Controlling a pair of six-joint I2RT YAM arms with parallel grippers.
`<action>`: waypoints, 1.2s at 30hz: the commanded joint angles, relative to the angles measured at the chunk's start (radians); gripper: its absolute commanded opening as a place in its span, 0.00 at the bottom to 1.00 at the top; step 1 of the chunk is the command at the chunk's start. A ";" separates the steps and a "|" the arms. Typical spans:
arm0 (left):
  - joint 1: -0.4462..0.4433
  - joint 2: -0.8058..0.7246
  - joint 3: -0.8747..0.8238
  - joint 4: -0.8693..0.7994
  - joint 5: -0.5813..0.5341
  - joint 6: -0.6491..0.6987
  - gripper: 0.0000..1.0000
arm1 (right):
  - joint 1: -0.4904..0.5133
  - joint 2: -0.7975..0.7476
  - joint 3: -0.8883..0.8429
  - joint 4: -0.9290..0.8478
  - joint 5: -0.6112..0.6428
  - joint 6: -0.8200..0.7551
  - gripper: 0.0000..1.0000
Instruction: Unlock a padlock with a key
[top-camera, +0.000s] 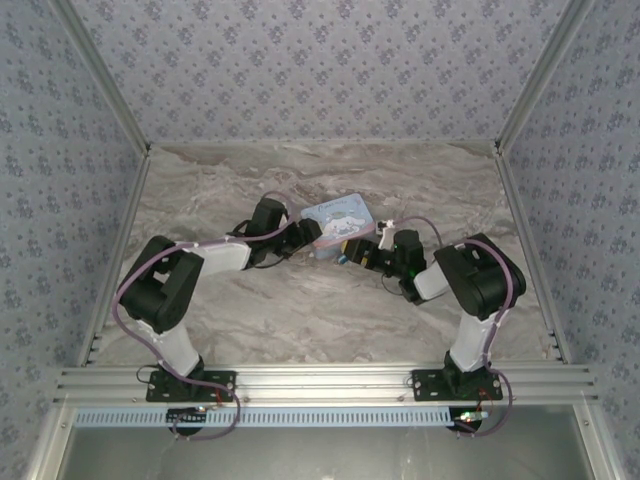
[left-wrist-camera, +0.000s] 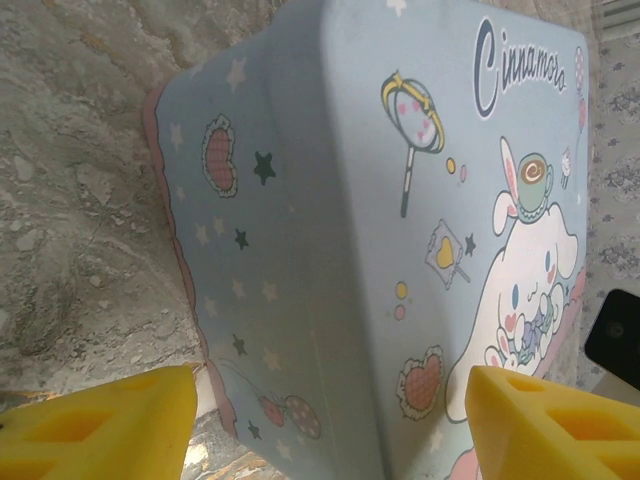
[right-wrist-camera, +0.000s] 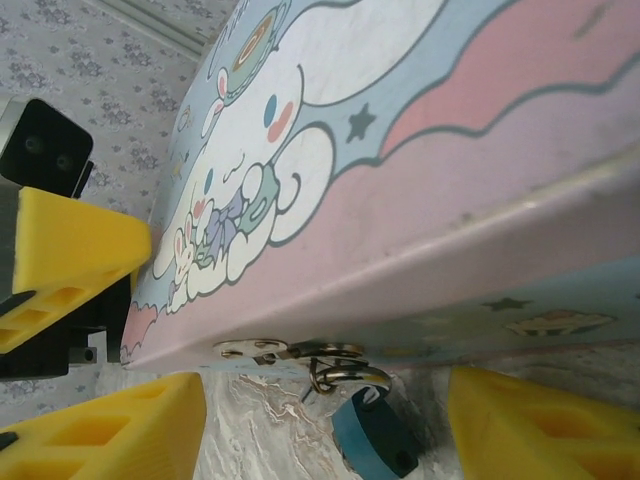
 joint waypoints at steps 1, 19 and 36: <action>0.002 0.013 -0.026 0.033 0.000 0.002 0.70 | 0.015 0.029 0.024 0.037 -0.014 0.016 0.64; 0.002 0.029 -0.052 0.055 -0.007 -0.005 0.67 | 0.011 0.053 -0.008 0.148 -0.012 0.025 0.44; 0.002 0.025 -0.055 0.054 -0.011 -0.006 0.66 | 0.007 0.062 -0.017 0.147 -0.017 0.026 0.21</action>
